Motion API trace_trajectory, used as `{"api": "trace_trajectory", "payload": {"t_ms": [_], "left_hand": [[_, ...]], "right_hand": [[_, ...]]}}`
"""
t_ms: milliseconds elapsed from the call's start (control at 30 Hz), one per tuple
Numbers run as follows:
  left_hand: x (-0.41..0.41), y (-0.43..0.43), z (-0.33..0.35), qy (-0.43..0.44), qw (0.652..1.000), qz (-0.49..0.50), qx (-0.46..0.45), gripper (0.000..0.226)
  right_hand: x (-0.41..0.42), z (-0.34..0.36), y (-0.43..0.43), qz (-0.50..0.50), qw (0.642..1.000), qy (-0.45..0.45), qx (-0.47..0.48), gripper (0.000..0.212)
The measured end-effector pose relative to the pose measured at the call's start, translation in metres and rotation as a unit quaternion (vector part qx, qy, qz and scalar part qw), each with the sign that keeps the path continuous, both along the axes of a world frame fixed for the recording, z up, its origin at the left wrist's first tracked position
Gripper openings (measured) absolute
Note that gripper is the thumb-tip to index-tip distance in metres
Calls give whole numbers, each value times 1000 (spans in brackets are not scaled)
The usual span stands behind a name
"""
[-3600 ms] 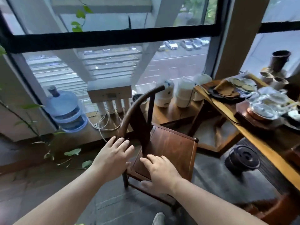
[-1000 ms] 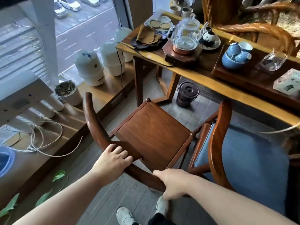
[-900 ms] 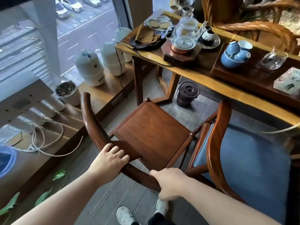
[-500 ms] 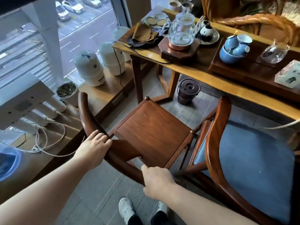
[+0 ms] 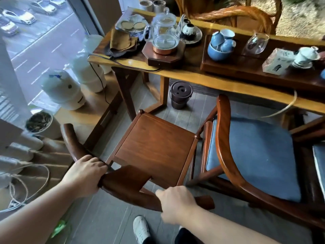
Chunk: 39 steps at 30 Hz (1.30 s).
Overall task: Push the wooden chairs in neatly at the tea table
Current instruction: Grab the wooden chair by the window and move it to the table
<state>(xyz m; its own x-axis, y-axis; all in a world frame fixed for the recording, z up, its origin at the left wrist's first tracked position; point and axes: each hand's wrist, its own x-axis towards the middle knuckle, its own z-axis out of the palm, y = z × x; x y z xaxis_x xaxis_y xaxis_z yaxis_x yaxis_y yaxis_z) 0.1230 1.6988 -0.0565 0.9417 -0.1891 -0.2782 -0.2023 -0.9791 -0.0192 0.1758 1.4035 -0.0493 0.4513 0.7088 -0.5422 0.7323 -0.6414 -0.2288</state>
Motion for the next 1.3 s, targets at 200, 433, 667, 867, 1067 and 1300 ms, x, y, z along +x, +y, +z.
{"api": "trace_trajectory", "payload": {"t_ms": [200,433,667,867,1067,1300], "left_hand": [[8,-10,-17,11,1000,-1,6,23],[50,-17,-17,6,998,51,27,20],[87,2,-6,40,995,56,70,24],[116,10,-1,52,995,34,76,25],[124,9,-5,46,995,40,74,25],[109,-10,-8,50,996,39,66,24]], "right_hand": [[17,2,-17,-2,999,-37,-18,26],[74,-4,-15,-24,995,-94,-11,33],[92,-7,7,-54,994,-93,12,31],[100,-12,15,-82,993,-79,8,26],[109,-8,11,-90,994,-67,-2,25],[109,-7,-9,-64,997,-42,-4,18]]}}
